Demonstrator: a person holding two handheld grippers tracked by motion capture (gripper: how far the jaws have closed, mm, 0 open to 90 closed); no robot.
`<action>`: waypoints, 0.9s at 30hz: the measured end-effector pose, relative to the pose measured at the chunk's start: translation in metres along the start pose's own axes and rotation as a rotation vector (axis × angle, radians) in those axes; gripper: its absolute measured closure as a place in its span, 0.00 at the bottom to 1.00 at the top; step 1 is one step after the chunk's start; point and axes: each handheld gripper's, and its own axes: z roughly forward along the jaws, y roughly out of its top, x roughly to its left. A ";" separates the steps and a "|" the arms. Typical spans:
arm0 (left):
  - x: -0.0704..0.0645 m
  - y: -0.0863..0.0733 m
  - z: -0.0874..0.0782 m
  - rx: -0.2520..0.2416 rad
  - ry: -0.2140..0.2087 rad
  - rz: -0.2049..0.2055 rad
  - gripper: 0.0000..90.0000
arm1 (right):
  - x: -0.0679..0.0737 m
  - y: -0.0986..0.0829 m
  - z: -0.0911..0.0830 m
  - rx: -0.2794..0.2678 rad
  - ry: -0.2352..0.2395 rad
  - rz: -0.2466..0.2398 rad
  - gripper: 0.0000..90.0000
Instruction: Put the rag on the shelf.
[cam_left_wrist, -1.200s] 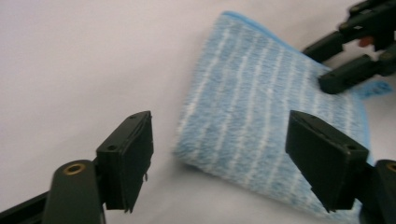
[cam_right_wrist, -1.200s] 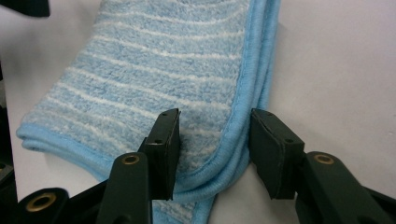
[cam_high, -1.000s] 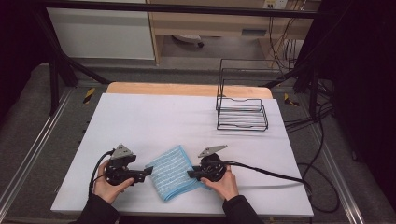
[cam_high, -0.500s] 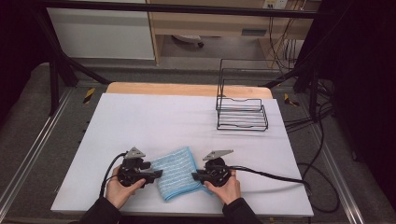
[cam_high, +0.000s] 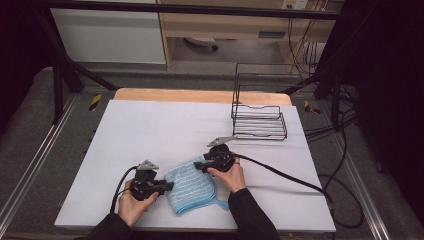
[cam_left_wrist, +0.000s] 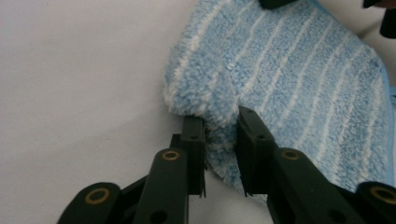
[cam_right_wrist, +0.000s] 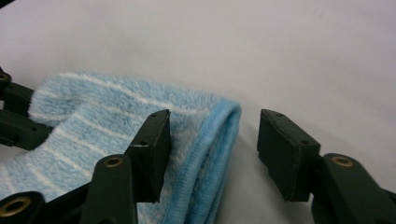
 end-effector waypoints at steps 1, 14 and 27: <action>0.000 0.000 0.000 0.001 -0.003 0.001 0.84 | -0.002 -0.002 0.004 0.019 0.010 0.010 0.52; 0.000 0.004 0.001 -0.016 -0.017 0.025 0.89 | 0.009 -0.007 -0.008 0.015 0.024 0.028 0.91; -0.021 0.035 0.038 -0.047 -0.122 0.094 0.89 | 0.003 -0.029 -0.075 -0.032 -0.173 0.149 0.91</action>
